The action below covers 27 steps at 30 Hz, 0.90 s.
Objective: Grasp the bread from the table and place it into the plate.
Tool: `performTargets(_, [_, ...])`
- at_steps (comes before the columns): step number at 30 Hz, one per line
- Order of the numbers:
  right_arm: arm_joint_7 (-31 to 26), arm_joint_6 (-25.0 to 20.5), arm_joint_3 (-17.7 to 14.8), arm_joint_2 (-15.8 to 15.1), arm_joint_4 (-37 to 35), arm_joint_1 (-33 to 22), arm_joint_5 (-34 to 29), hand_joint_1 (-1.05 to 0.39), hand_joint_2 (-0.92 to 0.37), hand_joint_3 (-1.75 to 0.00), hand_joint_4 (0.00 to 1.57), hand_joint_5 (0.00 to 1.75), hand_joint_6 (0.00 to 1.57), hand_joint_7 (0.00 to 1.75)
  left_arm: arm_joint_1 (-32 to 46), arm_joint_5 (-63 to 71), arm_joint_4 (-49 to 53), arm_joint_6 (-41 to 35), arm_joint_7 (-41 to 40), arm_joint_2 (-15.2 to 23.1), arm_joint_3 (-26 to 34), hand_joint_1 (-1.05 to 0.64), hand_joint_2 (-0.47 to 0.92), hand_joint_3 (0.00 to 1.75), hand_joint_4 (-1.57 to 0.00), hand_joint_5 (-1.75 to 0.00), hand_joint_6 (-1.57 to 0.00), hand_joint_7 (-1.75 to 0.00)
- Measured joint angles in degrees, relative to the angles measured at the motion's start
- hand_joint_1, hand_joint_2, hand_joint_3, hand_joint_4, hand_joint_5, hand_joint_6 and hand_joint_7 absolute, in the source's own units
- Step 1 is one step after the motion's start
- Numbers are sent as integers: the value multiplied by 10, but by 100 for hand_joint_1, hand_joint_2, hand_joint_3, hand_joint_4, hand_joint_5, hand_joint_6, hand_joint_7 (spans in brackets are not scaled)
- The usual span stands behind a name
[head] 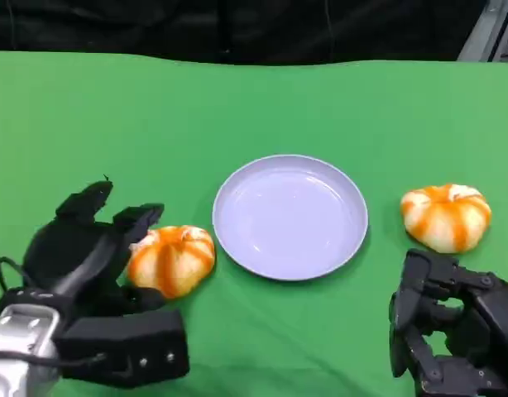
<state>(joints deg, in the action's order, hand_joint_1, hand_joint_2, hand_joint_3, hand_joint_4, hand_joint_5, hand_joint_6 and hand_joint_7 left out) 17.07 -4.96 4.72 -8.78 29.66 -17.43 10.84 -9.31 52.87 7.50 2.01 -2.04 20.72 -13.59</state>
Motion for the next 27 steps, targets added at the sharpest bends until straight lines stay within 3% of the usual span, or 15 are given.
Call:
performTargets(12, [1, -2, 1, -1, 8, -2, 0, -7, -54, -131, 86, 175, 68, 167, -78, -1, 158, -31, -48, -35, -75, -94, 92, 37, -6, -4, -36, -1])
performTargets(27, [3, -18, 0, -3, 24, -4, 3, -7, -56, -129, 84, 175, 67, 166, -132, -36, 262, -45, -70, -62, -109, -92, 92, 41, -6, -2, -35, 0])
